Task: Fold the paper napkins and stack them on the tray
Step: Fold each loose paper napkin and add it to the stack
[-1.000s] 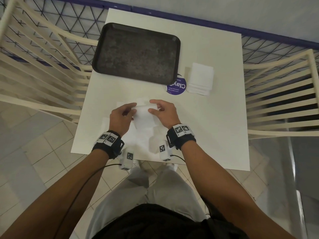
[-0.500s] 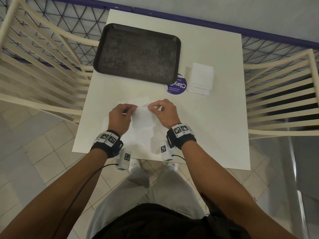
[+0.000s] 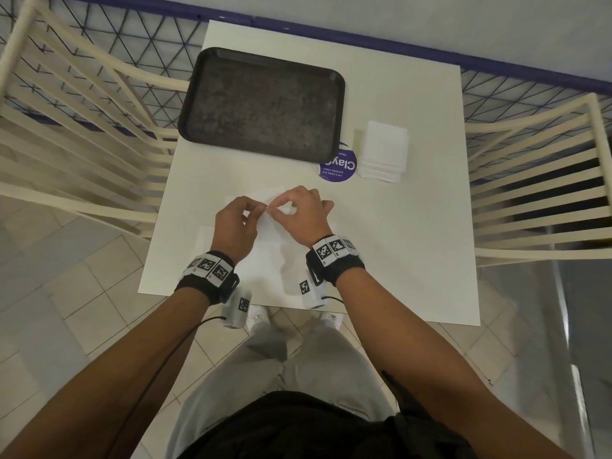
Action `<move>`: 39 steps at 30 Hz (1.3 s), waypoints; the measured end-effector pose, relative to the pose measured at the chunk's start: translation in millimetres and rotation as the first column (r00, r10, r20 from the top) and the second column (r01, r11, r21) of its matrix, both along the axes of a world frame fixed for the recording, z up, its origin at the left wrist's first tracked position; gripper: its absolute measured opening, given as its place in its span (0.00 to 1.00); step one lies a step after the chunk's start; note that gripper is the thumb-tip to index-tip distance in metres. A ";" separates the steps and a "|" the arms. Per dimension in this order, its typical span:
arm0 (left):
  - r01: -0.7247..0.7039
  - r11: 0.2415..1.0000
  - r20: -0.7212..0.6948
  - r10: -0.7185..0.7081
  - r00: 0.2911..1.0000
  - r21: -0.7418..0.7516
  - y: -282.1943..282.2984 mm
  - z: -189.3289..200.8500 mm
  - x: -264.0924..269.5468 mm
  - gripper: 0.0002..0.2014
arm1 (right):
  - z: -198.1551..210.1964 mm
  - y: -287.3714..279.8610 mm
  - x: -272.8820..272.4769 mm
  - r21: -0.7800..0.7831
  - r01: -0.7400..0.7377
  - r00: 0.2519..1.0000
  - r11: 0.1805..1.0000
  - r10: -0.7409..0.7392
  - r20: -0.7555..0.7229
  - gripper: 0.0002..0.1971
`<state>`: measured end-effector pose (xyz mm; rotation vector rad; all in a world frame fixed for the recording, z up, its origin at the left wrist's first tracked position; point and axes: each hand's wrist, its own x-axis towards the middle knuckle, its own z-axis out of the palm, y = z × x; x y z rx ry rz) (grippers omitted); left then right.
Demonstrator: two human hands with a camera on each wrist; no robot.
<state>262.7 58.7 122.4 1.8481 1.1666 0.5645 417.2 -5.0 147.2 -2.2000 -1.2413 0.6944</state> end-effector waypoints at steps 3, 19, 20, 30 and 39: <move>-0.031 0.999 0.006 0.031 1.000 -0.018 -0.7 0.6 -2.3 0.05 | 0.3 -2.6 2.8 0.005 0.035 0.997 0.999 -0.035 -0.066 0.07; -0.115 0.993 0.008 0.116 0.993 -0.031 -3.4 3.1 -0.3 0.06 | 1.6 -12.4 16.5 0.063 0.246 0.922 0.967 -0.213 -0.324 0.05; -0.123 0.992 0.005 0.123 0.992 -0.029 -3.7 2.9 0.7 0.06 | 0.9 -12.3 15.1 0.052 0.254 0.913 0.966 -0.222 -0.342 0.02; -0.176 0.984 0.003 0.176 0.984 0.011 -0.5 -1.6 11.4 0.08 | -10.6 -22.8 1.8 -0.013 0.253 0.919 0.967 -0.245 -0.308 0.05; -0.080 0.970 0.001 0.082 0.997 -0.229 -9.0 3.1 37.4 0.15 | -1.6 -18.5 70.3 0.052 0.365 0.911 0.930 -0.345 -0.226 0.07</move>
